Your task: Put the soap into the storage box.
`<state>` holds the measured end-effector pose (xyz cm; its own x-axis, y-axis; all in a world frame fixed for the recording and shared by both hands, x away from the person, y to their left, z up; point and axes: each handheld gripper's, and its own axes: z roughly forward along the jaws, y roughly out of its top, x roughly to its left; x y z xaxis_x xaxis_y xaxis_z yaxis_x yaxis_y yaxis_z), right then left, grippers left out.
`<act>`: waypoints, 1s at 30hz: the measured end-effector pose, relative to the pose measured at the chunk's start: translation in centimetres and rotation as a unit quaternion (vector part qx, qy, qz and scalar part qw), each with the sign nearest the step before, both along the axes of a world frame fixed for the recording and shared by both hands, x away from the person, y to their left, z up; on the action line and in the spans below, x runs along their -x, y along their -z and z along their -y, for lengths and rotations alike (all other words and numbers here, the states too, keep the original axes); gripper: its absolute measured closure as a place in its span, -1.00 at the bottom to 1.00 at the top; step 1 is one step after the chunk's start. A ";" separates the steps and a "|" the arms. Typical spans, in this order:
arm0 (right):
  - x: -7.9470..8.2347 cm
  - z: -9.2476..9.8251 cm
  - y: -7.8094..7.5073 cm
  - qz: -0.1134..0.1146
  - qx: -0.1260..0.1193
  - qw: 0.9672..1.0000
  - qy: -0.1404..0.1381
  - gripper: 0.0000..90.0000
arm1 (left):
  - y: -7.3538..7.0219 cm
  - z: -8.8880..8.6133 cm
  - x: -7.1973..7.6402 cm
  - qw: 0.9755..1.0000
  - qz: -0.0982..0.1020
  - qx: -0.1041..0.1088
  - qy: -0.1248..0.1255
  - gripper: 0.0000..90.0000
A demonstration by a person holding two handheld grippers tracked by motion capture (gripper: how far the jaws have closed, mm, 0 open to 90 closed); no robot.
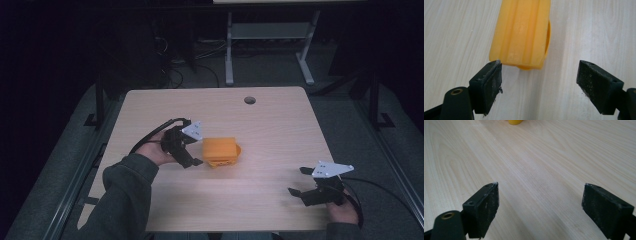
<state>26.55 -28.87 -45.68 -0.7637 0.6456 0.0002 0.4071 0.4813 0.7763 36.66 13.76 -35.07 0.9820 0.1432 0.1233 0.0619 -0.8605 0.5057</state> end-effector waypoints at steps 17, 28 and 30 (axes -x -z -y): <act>-0.1 -0.5 0.0 0.001 0.005 1.000 -0.003 -0.70 | 0.5 -2.7 1.8 1.000 0.010 0.012 -0.025 -0.55; -0.1 -0.8 0.1 0.000 0.009 1.000 -0.002 -0.70 | 1.2 -3.9 3.0 0.999 0.009 0.020 -0.032 -0.52; -0.1 -0.8 0.1 -0.001 0.009 1.000 -0.002 -0.70 | 1.4 -4.1 3.2 0.999 0.011 0.022 -0.035 -0.52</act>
<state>26.62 -28.05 -45.78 -0.7665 0.6422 -0.0107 0.4060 0.4973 0.7667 33.47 17.83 -36.45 0.9665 0.2168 0.1374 0.1092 -0.8317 0.5444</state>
